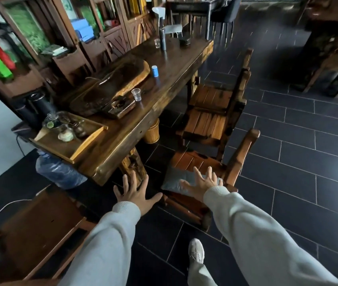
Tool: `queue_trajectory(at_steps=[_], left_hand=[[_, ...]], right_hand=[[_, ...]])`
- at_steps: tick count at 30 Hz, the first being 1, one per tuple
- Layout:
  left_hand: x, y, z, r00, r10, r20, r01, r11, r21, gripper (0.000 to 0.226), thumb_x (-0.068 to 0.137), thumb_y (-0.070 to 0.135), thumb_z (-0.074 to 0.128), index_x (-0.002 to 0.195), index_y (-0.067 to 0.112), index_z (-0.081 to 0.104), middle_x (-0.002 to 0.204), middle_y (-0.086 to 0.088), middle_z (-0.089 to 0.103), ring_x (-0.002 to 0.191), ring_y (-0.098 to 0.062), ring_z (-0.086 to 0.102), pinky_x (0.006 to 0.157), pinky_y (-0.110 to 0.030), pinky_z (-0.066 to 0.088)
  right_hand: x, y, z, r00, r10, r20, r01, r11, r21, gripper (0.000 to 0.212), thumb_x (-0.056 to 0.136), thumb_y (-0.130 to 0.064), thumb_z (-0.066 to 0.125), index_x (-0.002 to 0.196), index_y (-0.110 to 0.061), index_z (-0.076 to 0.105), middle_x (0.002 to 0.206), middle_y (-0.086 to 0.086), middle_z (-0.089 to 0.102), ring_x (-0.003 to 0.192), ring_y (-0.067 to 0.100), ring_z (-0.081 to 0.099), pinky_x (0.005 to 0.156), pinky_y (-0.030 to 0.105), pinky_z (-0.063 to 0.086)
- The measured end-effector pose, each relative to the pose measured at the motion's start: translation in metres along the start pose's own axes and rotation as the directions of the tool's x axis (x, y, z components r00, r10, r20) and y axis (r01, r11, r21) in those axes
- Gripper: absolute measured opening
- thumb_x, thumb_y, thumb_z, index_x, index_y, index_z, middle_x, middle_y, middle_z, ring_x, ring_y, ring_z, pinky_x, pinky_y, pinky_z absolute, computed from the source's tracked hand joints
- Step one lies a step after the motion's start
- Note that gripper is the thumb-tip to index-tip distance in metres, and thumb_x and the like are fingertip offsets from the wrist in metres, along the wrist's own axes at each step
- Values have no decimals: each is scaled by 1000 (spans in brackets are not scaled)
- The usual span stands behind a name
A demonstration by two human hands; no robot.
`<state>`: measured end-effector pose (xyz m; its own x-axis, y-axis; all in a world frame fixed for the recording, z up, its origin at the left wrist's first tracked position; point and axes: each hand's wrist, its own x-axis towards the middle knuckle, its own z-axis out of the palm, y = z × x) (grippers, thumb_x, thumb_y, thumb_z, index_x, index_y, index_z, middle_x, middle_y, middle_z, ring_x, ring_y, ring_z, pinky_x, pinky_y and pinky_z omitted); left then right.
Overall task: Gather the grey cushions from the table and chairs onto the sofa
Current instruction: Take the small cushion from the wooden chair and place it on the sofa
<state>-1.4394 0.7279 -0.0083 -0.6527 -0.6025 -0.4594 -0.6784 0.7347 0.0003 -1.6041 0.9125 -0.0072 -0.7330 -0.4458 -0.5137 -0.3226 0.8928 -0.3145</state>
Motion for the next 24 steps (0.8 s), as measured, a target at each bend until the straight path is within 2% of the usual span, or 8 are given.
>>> queue_trajectory(at_steps=[8,11,15,18,20,21,24], left_hand=[[137,38,-37,996,-31,79,34,999,-35,96,80,91,18,159,45,-11,165,-3,-34,151,-31,-32,119,-64,-11],[180,49,-37,991,0,136,0,1000,-1,94,83,88,21,159,44,-12,163,-3,-37,150,-31,-33,119,-63,-11],[248,61,-27,982,5,191,-6,1000,1,93,84,87,23,160,43,-8,167,-3,-30,153,-31,-27,119,-63,-11],[296,73,-2,977,24,214,-20,1000,-23,92,85,87,25,161,43,-4,169,-3,-23,155,-29,-20,121,-62,-7],[328,81,21,966,56,251,-53,998,-20,92,85,86,26,161,42,-4,170,-4,-22,155,-29,-19,121,-61,-5],[343,84,35,958,72,276,-67,997,-27,92,86,86,27,161,42,-4,170,-4,-21,155,-30,-18,121,-61,-5],[387,91,77,927,80,366,-58,996,-72,92,88,82,35,161,41,-4,170,-5,-20,156,-33,-14,122,-59,-2]], right_hand=[[149,8,-37,989,105,103,-110,993,39,91,85,-87,32,162,-44,8,172,12,-8,158,34,4,124,52,11],[188,20,-30,976,168,142,-172,985,20,91,86,-86,31,162,-43,8,173,12,-6,158,34,5,125,51,11],[238,43,-6,944,273,185,-287,956,54,93,84,-88,33,161,-44,7,173,10,-5,157,38,8,123,54,18],[272,63,16,893,379,242,-419,898,138,92,87,-84,39,162,-43,5,172,16,1,152,42,27,117,47,31],[295,74,37,859,420,293,-488,843,224,90,92,-76,44,163,-37,5,168,20,21,143,42,42,107,41,40],[304,78,47,850,434,299,-513,811,280,88,94,-71,48,163,-35,6,167,19,26,142,42,43,104,39,41],[332,92,82,794,553,254,-608,720,334,88,92,-72,50,163,-36,10,171,16,7,153,39,19,119,45,25]])
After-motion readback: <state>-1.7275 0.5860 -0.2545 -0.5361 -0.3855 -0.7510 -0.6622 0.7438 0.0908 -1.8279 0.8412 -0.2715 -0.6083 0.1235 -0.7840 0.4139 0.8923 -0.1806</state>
